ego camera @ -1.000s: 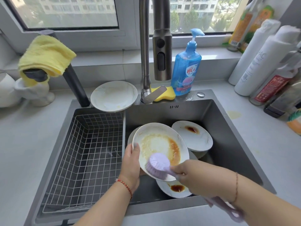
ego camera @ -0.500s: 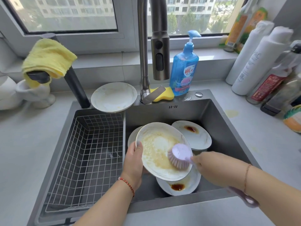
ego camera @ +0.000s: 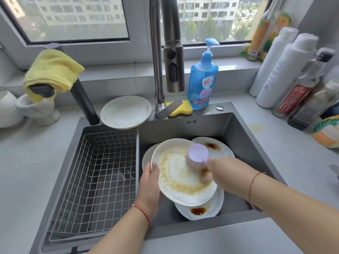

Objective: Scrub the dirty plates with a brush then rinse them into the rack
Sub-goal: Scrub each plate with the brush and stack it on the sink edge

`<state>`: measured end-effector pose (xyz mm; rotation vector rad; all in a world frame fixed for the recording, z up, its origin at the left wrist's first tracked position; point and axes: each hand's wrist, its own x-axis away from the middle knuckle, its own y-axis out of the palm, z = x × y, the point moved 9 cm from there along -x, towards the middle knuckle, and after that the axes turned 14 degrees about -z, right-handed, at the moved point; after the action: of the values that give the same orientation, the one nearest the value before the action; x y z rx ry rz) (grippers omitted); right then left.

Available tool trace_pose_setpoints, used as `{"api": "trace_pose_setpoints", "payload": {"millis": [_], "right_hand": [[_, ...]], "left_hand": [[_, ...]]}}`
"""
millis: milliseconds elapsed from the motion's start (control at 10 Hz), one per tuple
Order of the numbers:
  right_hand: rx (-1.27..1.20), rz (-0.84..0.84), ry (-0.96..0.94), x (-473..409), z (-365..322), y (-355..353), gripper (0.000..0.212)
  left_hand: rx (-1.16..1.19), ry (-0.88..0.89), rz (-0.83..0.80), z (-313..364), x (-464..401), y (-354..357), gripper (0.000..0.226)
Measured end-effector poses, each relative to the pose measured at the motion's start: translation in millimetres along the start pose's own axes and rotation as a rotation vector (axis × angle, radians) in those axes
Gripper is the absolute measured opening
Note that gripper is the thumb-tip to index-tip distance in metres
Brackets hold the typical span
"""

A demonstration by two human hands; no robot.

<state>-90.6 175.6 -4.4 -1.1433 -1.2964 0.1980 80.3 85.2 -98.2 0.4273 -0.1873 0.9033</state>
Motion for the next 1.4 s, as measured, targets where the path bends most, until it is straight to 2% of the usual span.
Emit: {"api": "trace_pose_setpoints", "payload": {"millis": [100,200,300,400,500,600,700,800,900,1000,1100,1200,1300,1400], "right_hand": [[0.502,-0.3,-0.001,2.3,2.7,42.2,0.047],[0.202,-0.356,-0.067,14.7,0.6,55.9,0.036],[-0.015,-0.352,-0.236,23.2,-19.6,51.6,0.033],[-0.297,-0.375,-0.292,27.6,-45.2,44.5,0.031],[-0.344,-0.225,-0.296,5.9,-55.4,27.2,0.038],[-0.056,-0.022,-0.235,-15.1,-49.4,10.0,0.04],[0.115,0.046,-0.131,-19.4,-20.2,1.5,0.033],[0.273,-0.08,-0.108,-12.0,-8.4,20.2,0.032],[0.314,-0.332,-0.16,2.0,-15.7,52.0,0.038],[0.029,-0.419,-0.231,14.4,-16.4,55.7,0.031],[-0.626,-0.425,-0.265,20.5,-4.8,49.3,0.027],[-0.854,-0.138,-0.177,5.6,33.3,33.6,0.018],[-0.874,0.103,-0.078,-8.4,62.2,22.1,0.028],[-1.077,0.087,-0.057,-21.7,64.0,28.5,0.037]], "left_hand": [[-0.018,0.027,0.031,7.2,-1.5,-6.5,0.03],[-0.039,0.035,0.046,10.2,-2.5,-11.0,0.03],[-0.036,0.068,0.033,9.8,-1.5,-11.8,0.031],[-0.008,0.057,0.018,2.3,-0.3,-11.1,0.05],[0.011,0.028,0.005,-0.2,4.0,-5.9,0.045],[0.009,0.015,0.015,-2.1,4.2,-5.7,0.039],[0.012,0.013,0.061,-0.5,0.2,-12.4,0.031],[-0.015,0.054,0.097,5.7,-5.9,-20.3,0.027],[-0.08,0.09,0.103,11.8,-9.2,-21.3,0.024],[-0.103,0.081,0.1,10.5,-10.2,-20.6,0.026],[0.0,0.044,0.128,4.1,-12.0,-22.8,0.028],[0.101,0.003,0.116,5.0,-12.6,-19.8,0.028],[0.155,-0.028,0.084,6.3,-13.1,-15.6,0.033],[0.218,-0.067,0.006,5.4,-15.6,-3.5,0.041]]}}
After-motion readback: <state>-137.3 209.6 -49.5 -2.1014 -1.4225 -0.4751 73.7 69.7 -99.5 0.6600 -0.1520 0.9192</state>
